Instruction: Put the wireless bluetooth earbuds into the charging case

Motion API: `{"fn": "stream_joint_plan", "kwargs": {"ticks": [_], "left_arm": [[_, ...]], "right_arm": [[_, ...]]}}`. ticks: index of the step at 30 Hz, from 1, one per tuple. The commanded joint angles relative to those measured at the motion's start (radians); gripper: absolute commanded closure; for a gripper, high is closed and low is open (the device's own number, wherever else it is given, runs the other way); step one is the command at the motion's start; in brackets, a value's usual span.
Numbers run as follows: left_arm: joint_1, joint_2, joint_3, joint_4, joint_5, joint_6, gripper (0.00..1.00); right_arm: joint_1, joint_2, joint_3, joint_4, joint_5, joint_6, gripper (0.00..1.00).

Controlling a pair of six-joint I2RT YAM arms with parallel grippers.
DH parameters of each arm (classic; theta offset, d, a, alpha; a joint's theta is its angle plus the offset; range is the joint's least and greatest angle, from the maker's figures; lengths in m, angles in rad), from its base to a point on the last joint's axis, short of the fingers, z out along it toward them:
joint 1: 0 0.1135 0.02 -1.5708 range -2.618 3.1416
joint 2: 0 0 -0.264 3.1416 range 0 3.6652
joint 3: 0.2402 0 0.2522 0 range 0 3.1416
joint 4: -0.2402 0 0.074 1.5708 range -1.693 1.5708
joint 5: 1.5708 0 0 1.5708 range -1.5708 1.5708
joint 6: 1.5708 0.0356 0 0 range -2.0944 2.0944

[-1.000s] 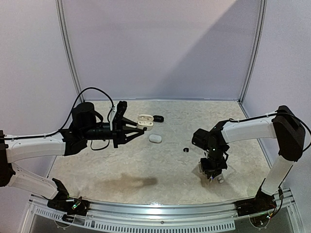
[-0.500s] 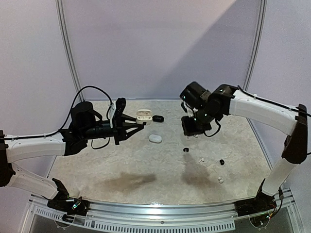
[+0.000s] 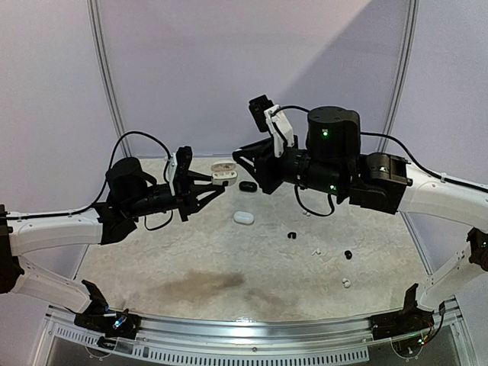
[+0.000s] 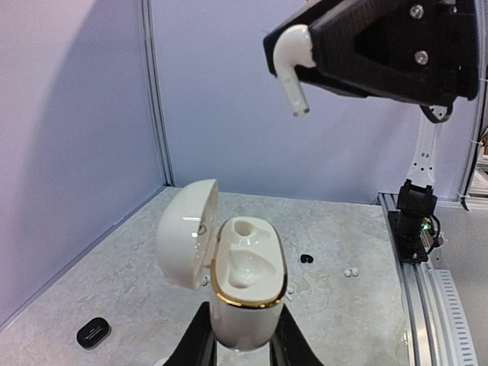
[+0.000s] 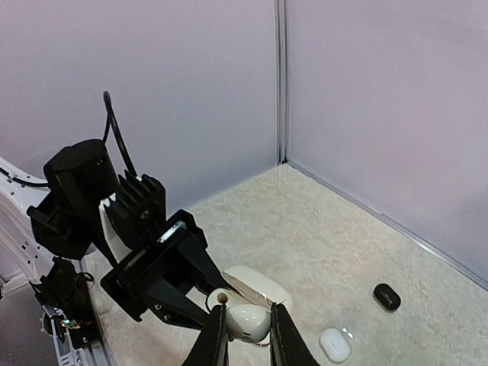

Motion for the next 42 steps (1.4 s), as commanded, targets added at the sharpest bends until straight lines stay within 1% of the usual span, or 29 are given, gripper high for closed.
{"fn": "stream_joint_plan", "kwargs": {"ticks": [1, 9, 19, 42], "left_arm": [[-0.001, -0.019, 0.024, 0.028, 0.007, -0.059, 1.0], [-0.001, -0.03, 0.023, 0.037, 0.012, -0.094, 1.0], [-0.001, -0.027, 0.023, 0.046, 0.031, -0.098, 1.0], [0.001, -0.022, 0.026, 0.059, 0.029, -0.094, 1.0]], "right_arm": [[0.008, 0.035, -0.021, 0.152, -0.003, -0.101, 1.0], [0.009, 0.05, -0.042, 0.146, 0.024, -0.175, 1.0], [0.008, 0.074, -0.05, 0.132, 0.036, -0.226, 1.0], [0.008, 0.095, -0.064, 0.089, 0.069, -0.26, 1.0]]}}
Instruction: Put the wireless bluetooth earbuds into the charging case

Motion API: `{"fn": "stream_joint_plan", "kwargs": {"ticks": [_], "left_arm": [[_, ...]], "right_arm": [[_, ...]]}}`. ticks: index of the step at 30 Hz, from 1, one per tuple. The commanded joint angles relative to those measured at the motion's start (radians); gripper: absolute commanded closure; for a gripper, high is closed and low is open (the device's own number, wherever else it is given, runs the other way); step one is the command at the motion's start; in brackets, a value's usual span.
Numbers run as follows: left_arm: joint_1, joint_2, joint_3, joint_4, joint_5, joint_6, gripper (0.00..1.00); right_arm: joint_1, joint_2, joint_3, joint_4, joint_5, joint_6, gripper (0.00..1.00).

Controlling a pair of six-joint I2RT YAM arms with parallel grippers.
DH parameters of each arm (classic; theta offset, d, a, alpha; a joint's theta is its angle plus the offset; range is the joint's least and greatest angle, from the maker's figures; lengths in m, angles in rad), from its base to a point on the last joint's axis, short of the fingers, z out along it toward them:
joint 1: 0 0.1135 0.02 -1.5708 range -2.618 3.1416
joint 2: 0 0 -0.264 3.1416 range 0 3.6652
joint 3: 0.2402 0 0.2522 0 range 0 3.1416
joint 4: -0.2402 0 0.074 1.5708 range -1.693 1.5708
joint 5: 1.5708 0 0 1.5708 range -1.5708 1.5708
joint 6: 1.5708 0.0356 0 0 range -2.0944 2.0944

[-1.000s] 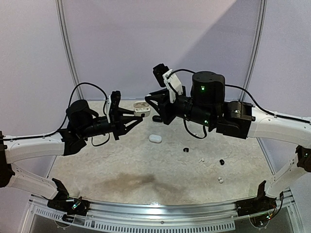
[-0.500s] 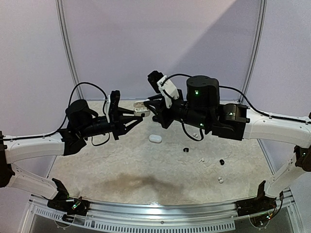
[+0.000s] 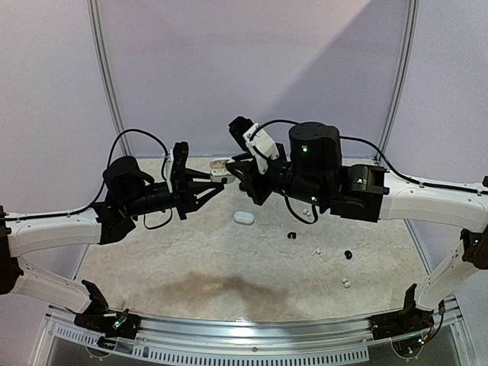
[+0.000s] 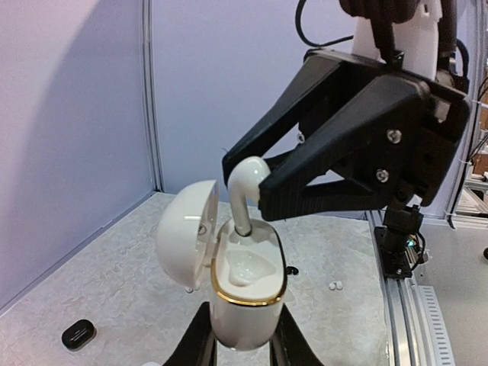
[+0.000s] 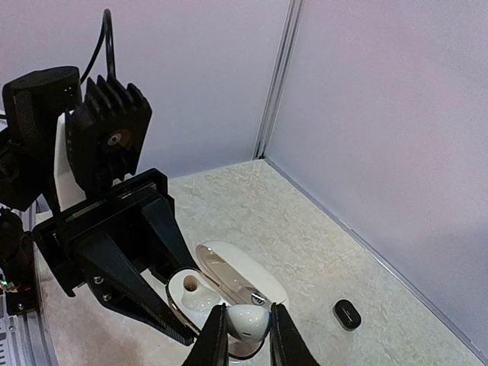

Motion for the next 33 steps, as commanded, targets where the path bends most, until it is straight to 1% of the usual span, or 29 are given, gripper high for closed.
{"fn": "stream_joint_plan", "kwargs": {"ticks": [1, 2, 8, 13, 17, 27, 33], "left_arm": [[0.001, -0.011, 0.023, 0.035, 0.006, -0.004, 1.0], [0.001, -0.011, 0.021, 0.036, 0.006, -0.004, 1.0], [0.001, -0.012, 0.018, 0.042, 0.0, -0.001, 1.0], [0.001, -0.011, 0.016, 0.047, 0.0, -0.001, 1.0], [0.001, -0.011, 0.015, 0.048, -0.008, -0.001, 1.0], [0.003, -0.009, 0.017, 0.044, -0.008, -0.003, 1.0], [0.003, -0.006, 0.018, 0.039, -0.005, 0.005, 1.0]], "right_arm": [[0.003, 0.024, -0.012, -0.026, 0.034, -0.015, 1.0], [0.003, 0.025, -0.012, -0.028, 0.035, -0.017, 1.0], [0.003, 0.028, -0.003, -0.049, 0.029, -0.023, 0.91], [0.003, 0.039, 0.012, -0.063, 0.02, -0.024, 0.88], [0.003, 0.042, 0.016, -0.066, 0.022, -0.022, 0.83], [0.003, 0.034, 0.017, -0.064, 0.044, -0.019, 0.82], [0.003, 0.029, 0.029, -0.057, 0.03, -0.02, 0.82]]}}
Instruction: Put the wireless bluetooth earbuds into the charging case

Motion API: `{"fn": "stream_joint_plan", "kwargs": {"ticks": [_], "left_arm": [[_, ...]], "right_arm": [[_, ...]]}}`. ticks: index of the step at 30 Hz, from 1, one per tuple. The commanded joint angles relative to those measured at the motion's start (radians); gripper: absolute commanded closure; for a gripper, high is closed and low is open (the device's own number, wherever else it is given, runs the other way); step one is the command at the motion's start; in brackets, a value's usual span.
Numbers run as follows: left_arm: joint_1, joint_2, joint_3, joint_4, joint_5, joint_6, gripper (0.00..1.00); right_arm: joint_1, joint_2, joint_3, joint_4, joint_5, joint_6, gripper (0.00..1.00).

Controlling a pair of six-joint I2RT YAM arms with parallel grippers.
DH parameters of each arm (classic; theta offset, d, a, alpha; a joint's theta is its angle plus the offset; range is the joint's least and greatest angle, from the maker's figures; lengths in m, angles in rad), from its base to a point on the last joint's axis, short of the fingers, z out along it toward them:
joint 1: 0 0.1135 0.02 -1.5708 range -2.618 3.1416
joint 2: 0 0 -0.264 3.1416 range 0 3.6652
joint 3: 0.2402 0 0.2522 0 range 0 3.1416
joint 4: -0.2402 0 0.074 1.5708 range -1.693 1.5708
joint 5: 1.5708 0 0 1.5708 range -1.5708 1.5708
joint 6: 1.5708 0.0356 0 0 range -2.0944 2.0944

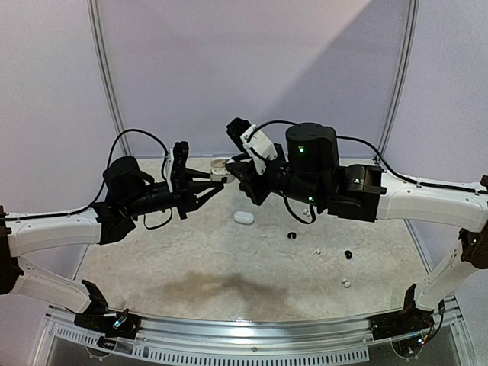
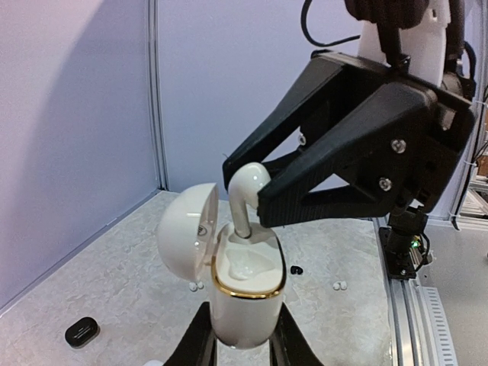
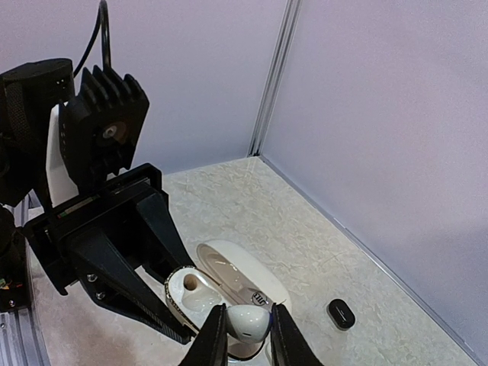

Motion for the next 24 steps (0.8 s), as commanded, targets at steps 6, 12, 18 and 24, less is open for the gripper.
{"fn": "stream_joint_plan", "kwargs": {"ticks": [6, 12, 18, 24], "left_arm": [[0.003, -0.008, 0.019, 0.027, 0.003, 0.0, 1.0], [0.006, -0.008, 0.018, 0.008, -0.004, -0.013, 1.0], [0.007, -0.009, 0.016, 0.001, -0.009, -0.028, 1.0], [0.009, -0.017, 0.01, 0.002, -0.015, -0.034, 1.0]], "right_arm": [[0.003, -0.013, 0.03, -0.031, -0.013, 0.011, 0.86], [0.003, -0.057, 0.03, -0.011, -0.027, 0.038, 0.9], [0.003, -0.111, 0.029, 0.008, -0.02, 0.078, 0.9], [-0.141, -0.151, 0.055, -0.476, 0.103, 0.459, 0.95]]}}
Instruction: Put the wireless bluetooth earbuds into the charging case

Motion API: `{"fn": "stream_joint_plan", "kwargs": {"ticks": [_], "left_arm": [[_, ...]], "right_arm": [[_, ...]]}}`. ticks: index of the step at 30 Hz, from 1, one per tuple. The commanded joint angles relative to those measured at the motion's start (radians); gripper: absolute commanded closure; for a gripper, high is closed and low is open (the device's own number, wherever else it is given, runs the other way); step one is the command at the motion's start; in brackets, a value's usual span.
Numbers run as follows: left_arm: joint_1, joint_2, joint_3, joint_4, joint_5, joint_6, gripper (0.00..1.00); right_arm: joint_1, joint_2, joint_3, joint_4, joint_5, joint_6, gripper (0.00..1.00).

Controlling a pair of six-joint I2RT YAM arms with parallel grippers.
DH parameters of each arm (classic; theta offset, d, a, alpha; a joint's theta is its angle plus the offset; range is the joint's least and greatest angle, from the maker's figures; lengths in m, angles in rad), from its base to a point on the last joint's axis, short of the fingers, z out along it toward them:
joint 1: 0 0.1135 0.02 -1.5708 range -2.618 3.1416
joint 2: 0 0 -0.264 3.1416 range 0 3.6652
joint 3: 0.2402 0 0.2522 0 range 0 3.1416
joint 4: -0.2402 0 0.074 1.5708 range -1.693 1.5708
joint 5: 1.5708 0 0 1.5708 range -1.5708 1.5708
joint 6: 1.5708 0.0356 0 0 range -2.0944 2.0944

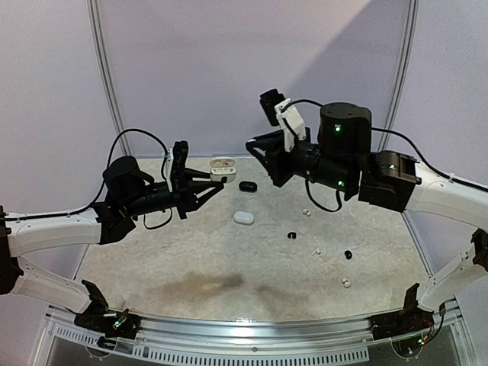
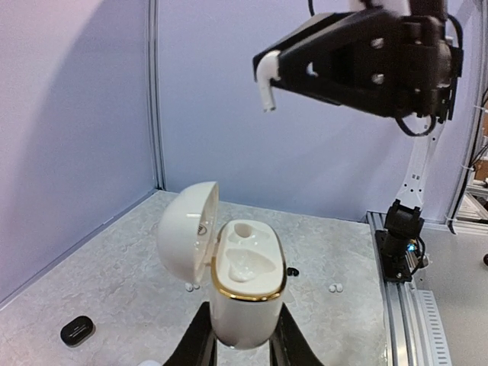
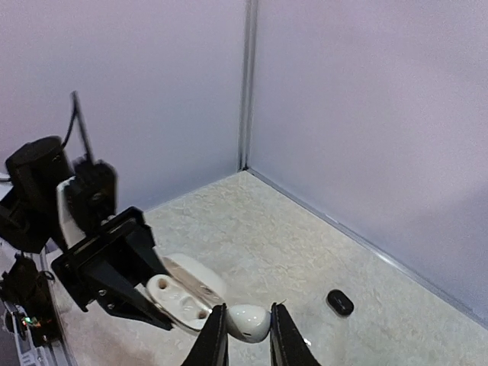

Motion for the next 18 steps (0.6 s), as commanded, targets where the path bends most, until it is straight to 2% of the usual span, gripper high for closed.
{"fn": "stream_joint_plan", "kwargs": {"ticks": [1, 4, 7, 9, 13, 18], "left_arm": [[0.008, -0.019, 0.008, 0.003, -0.009, -0.013, 1.0], [0.009, -0.02, 0.004, 0.006, -0.008, -0.013, 1.0], [0.009, -0.018, 0.004, 0.006, -0.002, -0.015, 1.0], [0.009, -0.019, 0.006, 0.006, 0.002, -0.013, 1.0], [0.008, -0.02, 0.005, 0.005, 0.006, -0.009, 1.0], [0.009, -0.026, 0.004, -0.003, 0.005, -0.002, 1.0]], "right_arm": [[-0.137, -0.01, 0.041, -0.519, 0.093, 0.383, 0.97], [-0.183, 0.084, 0.054, -0.812, 0.022, 0.587, 0.95], [-0.195, 0.23, 0.061, -0.952, -0.1, 0.672, 0.93], [-0.196, 0.309, 0.051, -0.981, -0.18, 0.695, 0.92], [-0.194, 0.422, -0.01, -0.931, -0.308, 0.717, 0.91], [-0.195, 0.501, -0.051, -0.893, -0.334, 0.729, 0.9]]}}
